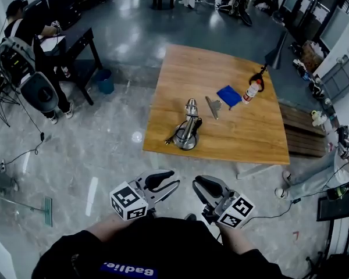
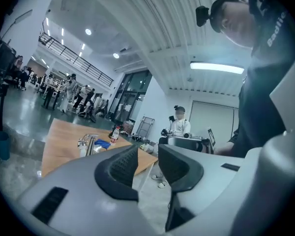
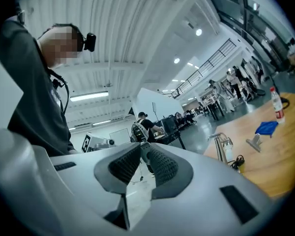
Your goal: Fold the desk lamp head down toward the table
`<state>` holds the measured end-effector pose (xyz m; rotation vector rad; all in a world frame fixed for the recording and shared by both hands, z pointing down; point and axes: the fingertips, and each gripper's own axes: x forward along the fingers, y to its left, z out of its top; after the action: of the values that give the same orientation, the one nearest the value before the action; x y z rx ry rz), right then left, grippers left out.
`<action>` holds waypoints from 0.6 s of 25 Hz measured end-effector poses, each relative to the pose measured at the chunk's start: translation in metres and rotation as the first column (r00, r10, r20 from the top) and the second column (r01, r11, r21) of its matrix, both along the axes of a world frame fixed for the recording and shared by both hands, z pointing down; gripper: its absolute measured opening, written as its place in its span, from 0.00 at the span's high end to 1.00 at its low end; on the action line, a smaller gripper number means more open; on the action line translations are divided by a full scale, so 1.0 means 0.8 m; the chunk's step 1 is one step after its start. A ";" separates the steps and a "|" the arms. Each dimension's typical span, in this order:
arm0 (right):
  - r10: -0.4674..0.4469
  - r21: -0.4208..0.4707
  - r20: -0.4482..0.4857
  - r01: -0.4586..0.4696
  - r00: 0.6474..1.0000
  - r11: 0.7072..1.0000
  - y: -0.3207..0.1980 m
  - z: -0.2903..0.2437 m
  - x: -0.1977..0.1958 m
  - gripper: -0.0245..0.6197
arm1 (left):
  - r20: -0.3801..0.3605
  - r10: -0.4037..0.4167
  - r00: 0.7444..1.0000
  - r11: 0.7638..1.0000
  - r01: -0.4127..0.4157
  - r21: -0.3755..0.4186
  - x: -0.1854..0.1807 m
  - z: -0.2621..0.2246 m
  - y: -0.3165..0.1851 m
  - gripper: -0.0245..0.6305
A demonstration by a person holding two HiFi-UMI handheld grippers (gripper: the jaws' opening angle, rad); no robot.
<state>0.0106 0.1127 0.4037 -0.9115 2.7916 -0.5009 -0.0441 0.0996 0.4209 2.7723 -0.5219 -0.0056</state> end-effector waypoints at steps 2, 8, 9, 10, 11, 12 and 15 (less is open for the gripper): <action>-0.017 0.036 -0.024 0.018 1.000 0.999 0.018 -0.010 0.003 0.90 | -0.007 -0.002 1.000 1.000 0.002 0.027 0.009 -0.017 0.019 0.79; -0.048 0.135 -0.084 0.059 0.995 0.989 0.060 -0.041 0.026 0.95 | -0.022 -0.027 0.999 0.998 0.028 0.062 0.042 -0.048 0.051 0.95; -0.051 0.148 -0.090 0.064 0.995 0.987 0.065 -0.041 0.029 0.95 | -0.023 -0.030 0.999 0.998 0.031 0.063 0.048 -0.048 0.053 0.95; -0.053 0.156 -0.093 0.067 0.994 0.986 0.068 -0.040 0.032 0.95 | -0.026 -0.035 0.999 0.998 0.037 0.060 0.053 -0.048 0.055 0.95; -0.054 0.158 -0.096 0.068 0.994 0.985 0.071 -0.037 0.036 0.95 | -0.030 -0.041 0.999 0.998 0.043 0.056 0.058 -0.048 0.057 0.95; -0.053 0.157 -0.100 0.068 0.994 0.985 0.072 -0.035 0.039 0.95 | -0.033 -0.043 0.999 0.998 0.045 0.053 0.062 -0.049 0.060 0.95; -0.050 0.153 -0.114 0.067 0.992 0.986 0.076 -0.031 0.047 0.95 | -0.022 -0.027 0.999 0.998 0.029 0.062 0.072 -0.050 0.073 0.95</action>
<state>0.0485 0.1731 0.3790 -0.8497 2.9141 -0.2403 0.0139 0.1580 0.3810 2.8226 -0.5643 -0.0582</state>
